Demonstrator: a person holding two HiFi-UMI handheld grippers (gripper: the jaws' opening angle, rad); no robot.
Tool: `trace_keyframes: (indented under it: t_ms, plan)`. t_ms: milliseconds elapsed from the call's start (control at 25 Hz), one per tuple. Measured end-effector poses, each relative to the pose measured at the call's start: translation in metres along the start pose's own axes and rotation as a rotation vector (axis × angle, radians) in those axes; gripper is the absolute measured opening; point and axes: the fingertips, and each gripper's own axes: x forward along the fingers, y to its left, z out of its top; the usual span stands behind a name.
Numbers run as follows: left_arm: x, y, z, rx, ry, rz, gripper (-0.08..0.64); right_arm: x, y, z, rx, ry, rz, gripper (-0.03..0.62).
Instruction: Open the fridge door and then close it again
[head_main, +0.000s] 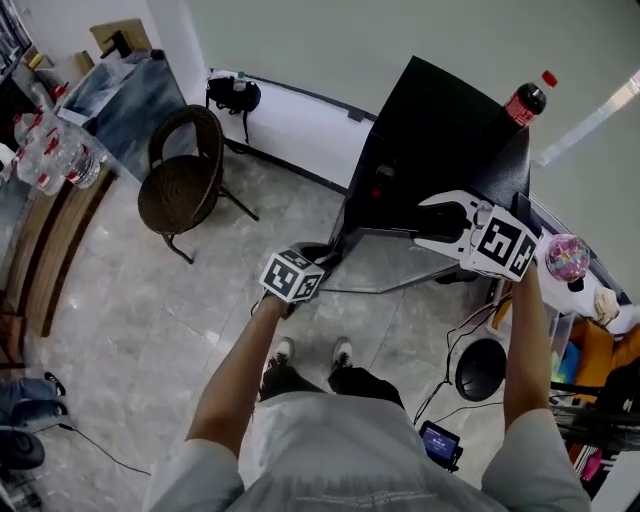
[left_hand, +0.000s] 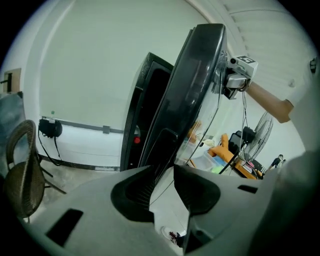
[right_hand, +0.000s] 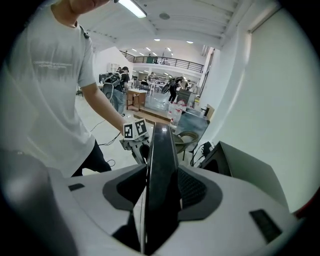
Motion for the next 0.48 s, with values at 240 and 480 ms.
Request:
trace_keyframes:
  t_ms: [240, 480]
  plan:
    - [-0.010, -0.017, -0.013, -0.053, -0.050, 0.104, 0.112, -0.005, 0.020, 0.006, -0.077, -0.034, 0.048, 0.190]
    - [-0.013, -0.032, -0.026, -0.126, -0.117, 0.200, 0.112, -0.006, 0.033, 0.002, -0.131, -0.054, 0.093, 0.190]
